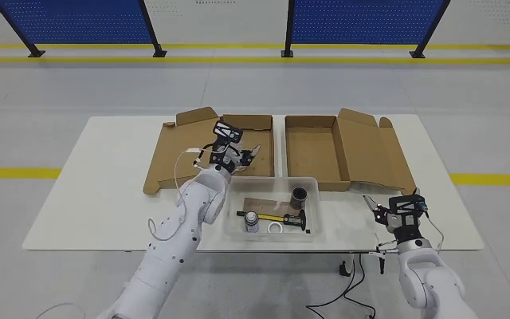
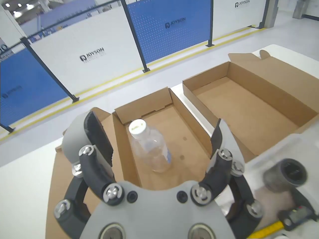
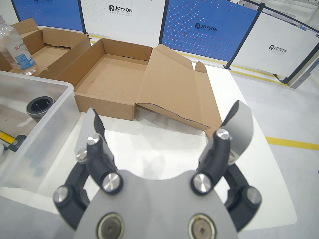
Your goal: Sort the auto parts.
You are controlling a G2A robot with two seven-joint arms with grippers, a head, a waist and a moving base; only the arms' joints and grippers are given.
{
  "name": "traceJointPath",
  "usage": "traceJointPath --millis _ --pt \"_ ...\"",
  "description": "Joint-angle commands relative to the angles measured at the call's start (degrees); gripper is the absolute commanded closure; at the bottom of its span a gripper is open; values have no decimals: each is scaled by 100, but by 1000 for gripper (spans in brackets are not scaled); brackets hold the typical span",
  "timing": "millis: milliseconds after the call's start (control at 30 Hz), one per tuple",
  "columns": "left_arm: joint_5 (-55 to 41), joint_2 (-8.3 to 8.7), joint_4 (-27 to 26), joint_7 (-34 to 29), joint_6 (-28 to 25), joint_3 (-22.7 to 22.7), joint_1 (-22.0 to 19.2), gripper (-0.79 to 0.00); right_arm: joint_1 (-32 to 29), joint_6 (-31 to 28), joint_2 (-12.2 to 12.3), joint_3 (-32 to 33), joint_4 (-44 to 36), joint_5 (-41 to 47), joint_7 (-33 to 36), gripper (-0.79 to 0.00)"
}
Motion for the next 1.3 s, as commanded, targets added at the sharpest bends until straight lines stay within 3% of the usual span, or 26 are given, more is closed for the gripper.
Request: traceJointPath --millis 0,267,467,800,1267 --pt "-138 31 -543 -433 -250 -58 234 -785 0 0 0 0 0 0 0 -785" --pt "-448 117 -1581 -1815 -957 -109 773 -785 0 0 0 0 0 0 0 -785" --pt "-392 170 -1836 -2611 -1309 -6 1055 -785 0 0 0 0 0 0 0 -785" --pt "-608 220 -1921 -2924 -1198 -53 1496 -785 0 0 0 0 0 0 0 -785" --pt "-944 349 -2438 -3205 -1266 -374 2183 -785 0 0 0 0 0 0 0 -785"
